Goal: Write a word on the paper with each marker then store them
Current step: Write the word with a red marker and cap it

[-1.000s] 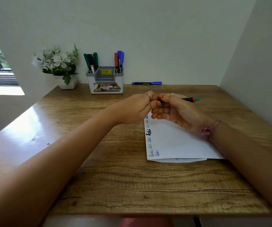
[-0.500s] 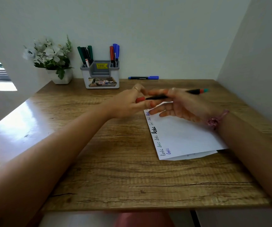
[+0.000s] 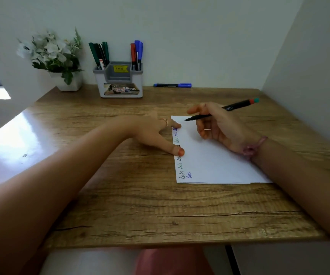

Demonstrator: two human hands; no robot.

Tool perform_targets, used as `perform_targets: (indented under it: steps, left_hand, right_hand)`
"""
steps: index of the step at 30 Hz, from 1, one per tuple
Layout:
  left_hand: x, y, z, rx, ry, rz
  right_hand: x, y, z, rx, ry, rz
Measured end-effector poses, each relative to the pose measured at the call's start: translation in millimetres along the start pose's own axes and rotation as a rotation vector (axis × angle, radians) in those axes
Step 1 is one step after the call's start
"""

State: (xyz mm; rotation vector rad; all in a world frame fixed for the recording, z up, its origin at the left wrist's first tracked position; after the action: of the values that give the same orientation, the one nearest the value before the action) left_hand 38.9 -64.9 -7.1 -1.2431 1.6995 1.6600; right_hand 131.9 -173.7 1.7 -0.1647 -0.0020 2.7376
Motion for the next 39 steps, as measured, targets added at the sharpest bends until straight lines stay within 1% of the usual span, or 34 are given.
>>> perform_targets:
  steps: [4, 7, 8, 10, 12, 14, 19, 24, 29, 39]
  left_hand:
    - [-2, 4, 8, -0.021, -0.006, 0.019]
    - [-3, 4, 8, 0.005, 0.009, 0.010]
    - [-3, 4, 8, 0.017, 0.015, 0.009]
    - [-4, 4, 8, 0.039, 0.028, 0.016]
    - [-4, 5, 7, 0.050, 0.031, 0.027]
    - [-5, 6, 6, 0.054, 0.014, 0.033]
    - [-4, 6, 7, 0.078, 0.017, 0.044]
    - [-5, 4, 5, 0.100, 0.015, 0.032]
    - [-3, 0, 10, 0.059, -0.055, 0.060]
    - [-4, 2, 10, 0.047, -0.005, 0.047]
  right_hand:
    - [19, 10, 20, -0.027, 0.007, 0.338]
    - [34, 22, 29, 0.079, 0.063, 0.633]
    - [36, 25, 30, 0.104, 0.105, 0.699]
    - [38, 23, 30, 0.132, 0.187, 0.754]
    - [40, 16, 23, 0.149, 0.191, 0.742]
    - [45, 10, 13, 0.123, 0.153, 0.717]
    - [59, 10, 2, -0.081, 0.171, 0.620]
    - [58, 11, 3, -0.173, 0.234, 0.532]
    - [59, 14, 1, -0.178, 0.255, 0.529]
    - [60, 15, -1, -0.152, 0.330, 0.554]
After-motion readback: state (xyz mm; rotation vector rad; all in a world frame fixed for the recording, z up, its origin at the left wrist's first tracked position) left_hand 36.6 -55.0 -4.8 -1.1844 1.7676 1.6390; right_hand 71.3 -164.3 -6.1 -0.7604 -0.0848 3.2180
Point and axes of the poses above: each hand's wrist, its own y-axis away from the middle knuckle, its own x-axis out of the palm, z = x × y, the point moved 7 cm from there along -y, towards the middle knuckle, and after that the axes turned 11 degrees about z, right-handed, at the moved point
